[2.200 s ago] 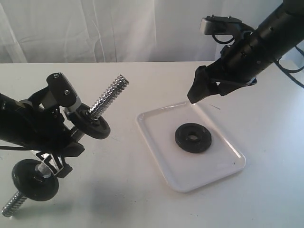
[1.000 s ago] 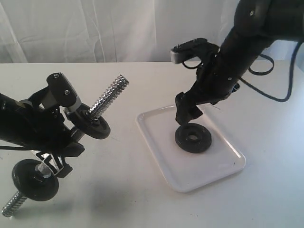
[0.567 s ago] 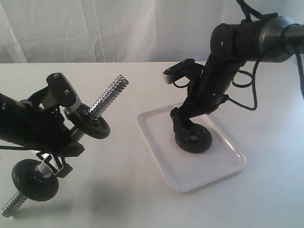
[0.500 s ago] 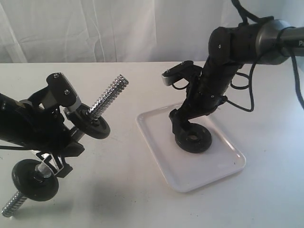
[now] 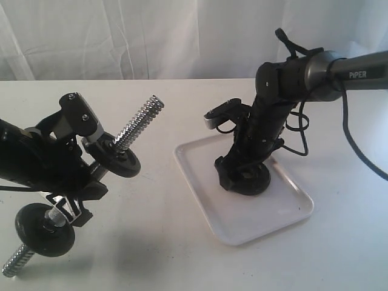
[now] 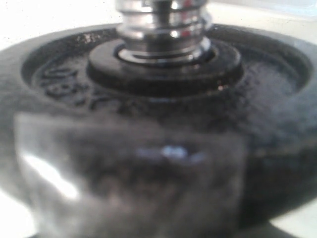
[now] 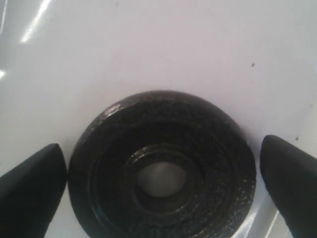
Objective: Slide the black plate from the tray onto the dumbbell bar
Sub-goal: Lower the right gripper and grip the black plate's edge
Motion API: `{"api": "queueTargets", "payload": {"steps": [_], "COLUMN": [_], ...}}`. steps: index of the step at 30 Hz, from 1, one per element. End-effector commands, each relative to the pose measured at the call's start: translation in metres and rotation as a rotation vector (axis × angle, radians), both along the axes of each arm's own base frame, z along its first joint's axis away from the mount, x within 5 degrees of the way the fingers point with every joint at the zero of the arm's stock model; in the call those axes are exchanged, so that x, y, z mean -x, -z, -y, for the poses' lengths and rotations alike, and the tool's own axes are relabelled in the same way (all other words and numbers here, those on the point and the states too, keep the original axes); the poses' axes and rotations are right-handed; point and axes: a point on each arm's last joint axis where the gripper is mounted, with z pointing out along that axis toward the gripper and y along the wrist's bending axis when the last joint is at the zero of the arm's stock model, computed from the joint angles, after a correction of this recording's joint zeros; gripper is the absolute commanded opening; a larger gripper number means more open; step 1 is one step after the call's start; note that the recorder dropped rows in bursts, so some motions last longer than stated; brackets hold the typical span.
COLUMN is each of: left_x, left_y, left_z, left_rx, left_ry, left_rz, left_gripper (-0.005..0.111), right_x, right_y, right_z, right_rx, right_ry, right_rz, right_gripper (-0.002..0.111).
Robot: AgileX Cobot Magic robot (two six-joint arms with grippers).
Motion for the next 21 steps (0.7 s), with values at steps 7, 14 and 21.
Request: {"api": "queueTargets", "payload": {"steps": [7, 14, 21], "left_x": [-0.0034, -0.0034, -0.0034], "left_y": [-0.028, -0.028, -0.028], "left_z": [0.0005, 0.0005, 0.0005], "left_rx": [0.116, 0.116, 0.116], "left_ry": [-0.083, -0.083, -0.083], "left_rz": [0.112, 0.112, 0.112], "left_gripper": [0.0, 0.0, 0.0], "right_x": [-0.004, -0.0049, -0.0027], "right_y": [0.0026, 0.0032, 0.0037], "right_z": [0.0011, 0.0082, 0.0093], "right_rx": [0.022, 0.093, 0.108], "right_ry": [-0.008, 0.037, 0.037], "right_rz": [0.023, 0.026, 0.003], "right_gripper": [0.105, 0.104, 0.104]}}
